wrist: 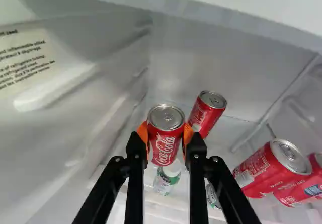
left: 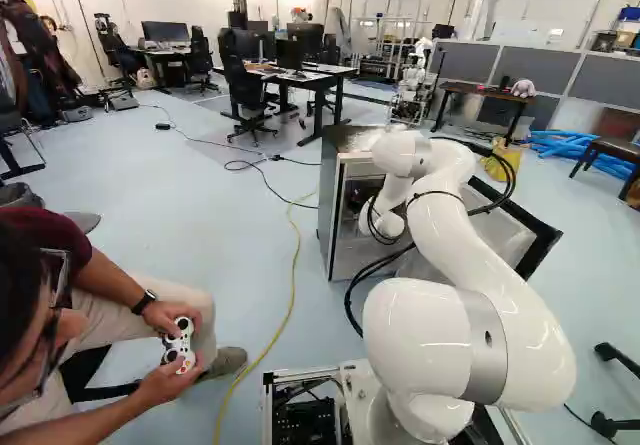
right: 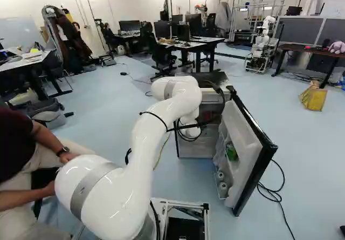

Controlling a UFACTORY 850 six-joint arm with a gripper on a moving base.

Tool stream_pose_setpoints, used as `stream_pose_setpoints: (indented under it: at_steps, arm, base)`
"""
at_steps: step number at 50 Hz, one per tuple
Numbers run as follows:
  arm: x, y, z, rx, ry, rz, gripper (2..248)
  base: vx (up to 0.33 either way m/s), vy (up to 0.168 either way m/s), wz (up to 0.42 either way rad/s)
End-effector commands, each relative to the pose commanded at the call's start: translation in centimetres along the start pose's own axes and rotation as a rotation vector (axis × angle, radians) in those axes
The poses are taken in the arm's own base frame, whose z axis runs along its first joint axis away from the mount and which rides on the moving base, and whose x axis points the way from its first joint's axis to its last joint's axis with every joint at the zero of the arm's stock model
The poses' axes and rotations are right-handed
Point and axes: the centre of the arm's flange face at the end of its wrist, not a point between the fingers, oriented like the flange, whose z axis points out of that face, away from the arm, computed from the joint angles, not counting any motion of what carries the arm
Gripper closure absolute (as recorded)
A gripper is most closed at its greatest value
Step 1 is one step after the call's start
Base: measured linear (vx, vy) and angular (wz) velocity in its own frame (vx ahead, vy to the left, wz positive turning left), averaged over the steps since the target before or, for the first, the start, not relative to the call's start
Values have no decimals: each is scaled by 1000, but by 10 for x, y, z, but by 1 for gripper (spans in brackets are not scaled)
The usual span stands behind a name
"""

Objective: Grab a drink from the fridge

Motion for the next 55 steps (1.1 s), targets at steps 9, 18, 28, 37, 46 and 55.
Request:
stream_pose_setpoints:
  at_steps: [9, 18, 28, 37, 46, 55]
  arm:
    - [0, 0, 0, 0, 0, 0, 163]
    - [0, 0, -2, 0, -3, 2, 163]
    - [0, -1, -8, 1, -12, 7, 163]
    - [0, -3, -16, 3, -26, 15, 163]
    - [0, -4, -25, 4, -40, 24, 163]
    - [3, -6, -36, 5, -54, 32, 163]
  base:
    - [0, 0, 0]
    - [0, 0, 0]
    - [0, 0, 0]
    - [0, 0, 0]
    - [0, 0, 0]
    - [0, 0, 0]
